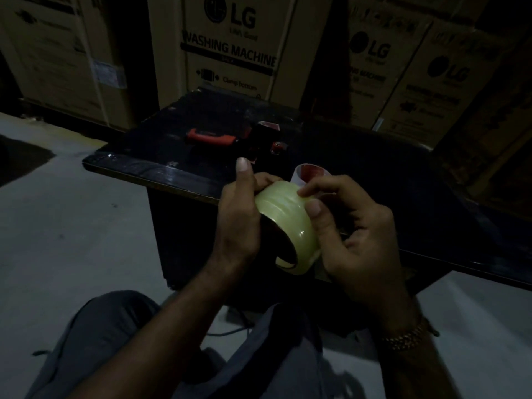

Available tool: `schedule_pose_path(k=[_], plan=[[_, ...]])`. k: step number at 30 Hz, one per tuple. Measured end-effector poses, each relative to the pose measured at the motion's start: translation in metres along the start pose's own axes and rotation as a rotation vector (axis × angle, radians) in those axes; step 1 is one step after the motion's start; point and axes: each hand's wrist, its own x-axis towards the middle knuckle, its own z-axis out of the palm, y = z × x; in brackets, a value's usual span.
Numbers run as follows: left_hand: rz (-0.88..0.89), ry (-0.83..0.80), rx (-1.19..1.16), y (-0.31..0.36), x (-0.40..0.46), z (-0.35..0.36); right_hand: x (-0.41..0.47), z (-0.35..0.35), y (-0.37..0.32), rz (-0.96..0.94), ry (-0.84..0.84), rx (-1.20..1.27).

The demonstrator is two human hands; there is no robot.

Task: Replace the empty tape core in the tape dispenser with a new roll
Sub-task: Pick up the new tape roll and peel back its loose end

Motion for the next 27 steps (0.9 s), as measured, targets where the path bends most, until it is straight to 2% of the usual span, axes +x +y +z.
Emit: schedule_pose_path(k=[11,22,27], plan=[[0.056,0.082,-0.08,-0.008,0.003,-0.008,-0.005,0.008,-0.009,-0.013,-0.042,-0.014],[0.084,0.113,-0.007,-0.016,0.009,-0.014,-0.009,0.013,-0.007,0.032,-0.084,-0.104],[0.125,0.107,0.032,-0.014,0.015,-0.018,-0.008,0.013,-0.008,-0.01,-0.028,-0.157]])
